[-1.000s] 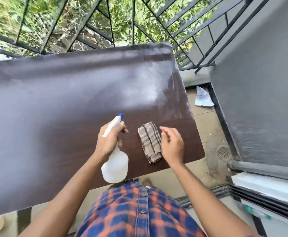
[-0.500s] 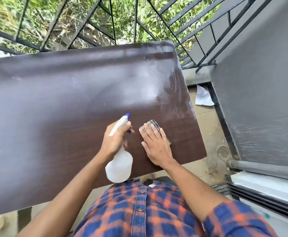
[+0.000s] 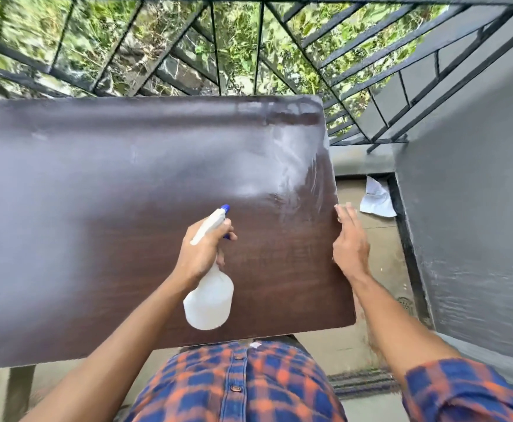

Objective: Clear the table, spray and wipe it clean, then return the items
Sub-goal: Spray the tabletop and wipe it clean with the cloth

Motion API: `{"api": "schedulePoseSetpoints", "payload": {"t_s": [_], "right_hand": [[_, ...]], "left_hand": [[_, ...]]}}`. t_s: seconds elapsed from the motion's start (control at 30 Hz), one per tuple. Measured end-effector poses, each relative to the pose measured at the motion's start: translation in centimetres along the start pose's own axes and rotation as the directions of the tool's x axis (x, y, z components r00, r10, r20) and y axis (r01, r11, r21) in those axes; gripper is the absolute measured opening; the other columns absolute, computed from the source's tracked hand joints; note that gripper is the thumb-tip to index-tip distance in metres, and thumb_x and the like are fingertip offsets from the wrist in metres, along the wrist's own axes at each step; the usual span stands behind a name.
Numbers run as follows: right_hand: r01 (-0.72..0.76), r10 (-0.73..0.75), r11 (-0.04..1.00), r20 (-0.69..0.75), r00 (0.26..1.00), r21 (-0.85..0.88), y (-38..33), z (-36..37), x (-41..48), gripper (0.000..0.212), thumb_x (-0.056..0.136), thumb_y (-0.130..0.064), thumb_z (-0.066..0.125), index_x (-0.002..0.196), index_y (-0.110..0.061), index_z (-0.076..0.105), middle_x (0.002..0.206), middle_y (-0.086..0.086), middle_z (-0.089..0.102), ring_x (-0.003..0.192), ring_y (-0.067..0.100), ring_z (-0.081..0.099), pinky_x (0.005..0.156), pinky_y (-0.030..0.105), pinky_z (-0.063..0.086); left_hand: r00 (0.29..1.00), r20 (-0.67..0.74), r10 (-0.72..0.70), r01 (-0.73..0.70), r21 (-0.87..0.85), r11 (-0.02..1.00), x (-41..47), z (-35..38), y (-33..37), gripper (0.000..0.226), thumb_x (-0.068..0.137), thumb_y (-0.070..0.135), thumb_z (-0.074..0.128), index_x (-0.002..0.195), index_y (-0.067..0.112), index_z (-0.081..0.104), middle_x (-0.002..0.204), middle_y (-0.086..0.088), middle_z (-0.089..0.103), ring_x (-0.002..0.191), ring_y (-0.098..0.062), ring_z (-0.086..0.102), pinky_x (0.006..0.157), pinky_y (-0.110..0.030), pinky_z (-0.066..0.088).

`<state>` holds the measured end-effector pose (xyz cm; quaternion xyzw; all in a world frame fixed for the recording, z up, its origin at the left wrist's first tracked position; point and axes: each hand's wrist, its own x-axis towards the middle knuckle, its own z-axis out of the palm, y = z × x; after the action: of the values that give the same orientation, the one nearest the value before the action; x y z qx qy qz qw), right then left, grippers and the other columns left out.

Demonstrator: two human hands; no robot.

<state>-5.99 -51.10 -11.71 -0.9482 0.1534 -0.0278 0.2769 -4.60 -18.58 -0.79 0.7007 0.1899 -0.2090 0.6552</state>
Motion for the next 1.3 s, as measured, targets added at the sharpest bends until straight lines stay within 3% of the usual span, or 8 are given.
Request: {"api": "schedulePoseSetpoints", "payload": {"t_s": [0.2,0.37,0.6,0.7,0.83,0.93,1.1,1.3], "right_hand": [[0.419,-0.422,0.901,0.005,0.907,0.111,-6.1,1.9,-2.9,0.065,0.088,0.013,0.033,0.143,-0.012,0.056,0.155,0.005,0.045,0.149,0.02,0.034,0.122,0.043,0.03],[0.723,-0.791,0.612,0.232,0.567,0.321,-11.5,7.1,-11.8,0.064,0.08,0.017,0.045,0.138,-0.006,0.06,0.148,0.011,0.053,0.142,0.034,0.044,0.113,0.046,0.041],[0.93,-0.822,0.303,0.551,0.144,0.209,-11.6,10.1,-16.0,0.064,0.086,-0.022,0.058,0.148,-0.028,0.048,0.159,-0.008,0.04,0.146,0.018,0.039,0.119,0.043,0.031],[0.9,-0.801,0.42,0.516,0.304,0.121,-10.2,10.1,-15.7,0.069,0.086,-0.021,0.055,0.153,-0.03,0.04,0.162,-0.009,0.034,0.149,0.016,0.032,0.121,0.044,0.026],[0.588,-0.528,0.799,0.322,0.786,-0.127,-4.7,6.4,-12.8,0.067,0.09,-0.011,0.054,0.151,-0.036,0.041,0.161,-0.011,0.035,0.149,0.016,0.032,0.117,0.044,0.029],[0.334,-0.287,0.918,0.225,0.931,-0.212,0.6,3.1,-9.7,0.064,0.091,-0.004,0.044,0.151,-0.028,0.044,0.161,-0.006,0.036,0.151,0.019,0.03,0.118,0.044,0.031],[-0.055,0.048,0.995,-0.091,0.995,-0.077,2.4,1.2,-8.2,0.055,0.094,0.013,0.04,0.143,-0.008,0.055,0.154,0.009,0.044,0.146,0.032,0.037,0.114,0.055,0.037],[0.567,-0.579,0.815,0.156,0.8,0.118,-9.4,6.6,-12.8,0.061,0.086,0.014,0.052,0.141,-0.011,0.058,0.151,0.008,0.05,0.145,0.03,0.04,0.107,0.05,0.045]], "left_hand": [[1.0,-0.022,-0.004,0.005,0.022,1.0,-0.3,0.2,0.2,0.036,0.09,0.038,0.059,0.086,0.002,0.067,0.092,-0.019,0.071,0.039,-0.025,0.043,0.052,-0.036,0.042],[1.0,0.004,0.017,-0.017,0.11,0.994,-1.9,-2.2,-0.4,0.032,0.093,0.031,0.059,0.083,0.001,0.065,0.089,-0.019,0.07,0.04,-0.023,0.044,0.047,-0.032,0.04],[0.99,-0.142,-0.015,0.044,0.202,0.978,-4.4,-8.1,-2.9,0.026,0.103,0.017,0.058,0.085,0.0,0.067,0.089,-0.014,0.072,0.038,-0.019,0.043,0.047,-0.027,0.04],[0.986,-0.165,-0.034,0.065,0.187,0.98,-4.5,-9.0,-3.6,0.026,0.103,0.018,0.057,0.087,0.0,0.066,0.092,-0.017,0.072,0.039,-0.02,0.042,0.051,-0.032,0.041],[0.993,-0.119,-0.026,0.044,0.146,0.988,-4.0,-8.3,-3.4,0.028,0.099,0.025,0.059,0.084,0.003,0.066,0.089,-0.013,0.072,0.038,-0.022,0.041,0.05,-0.029,0.041],[0.997,-0.072,-0.01,0.021,0.149,0.989,-3.5,-7.1,-3.0,0.028,0.096,0.028,0.058,0.083,0.004,0.066,0.087,-0.009,0.072,0.036,-0.02,0.041,0.048,-0.027,0.04],[1.0,0.005,0.009,-0.009,0.11,0.994,-2.5,-5.5,-2.2,0.03,0.095,0.029,0.058,0.083,0.002,0.065,0.092,-0.017,0.071,0.036,-0.022,0.041,0.052,-0.036,0.04],[0.999,0.028,0.035,-0.039,0.151,0.988,-2.5,-5.0,-2.4,0.026,0.103,0.017,0.056,0.084,0.002,0.064,0.092,-0.017,0.071,0.036,-0.021,0.042,0.054,-0.036,0.041]]}}
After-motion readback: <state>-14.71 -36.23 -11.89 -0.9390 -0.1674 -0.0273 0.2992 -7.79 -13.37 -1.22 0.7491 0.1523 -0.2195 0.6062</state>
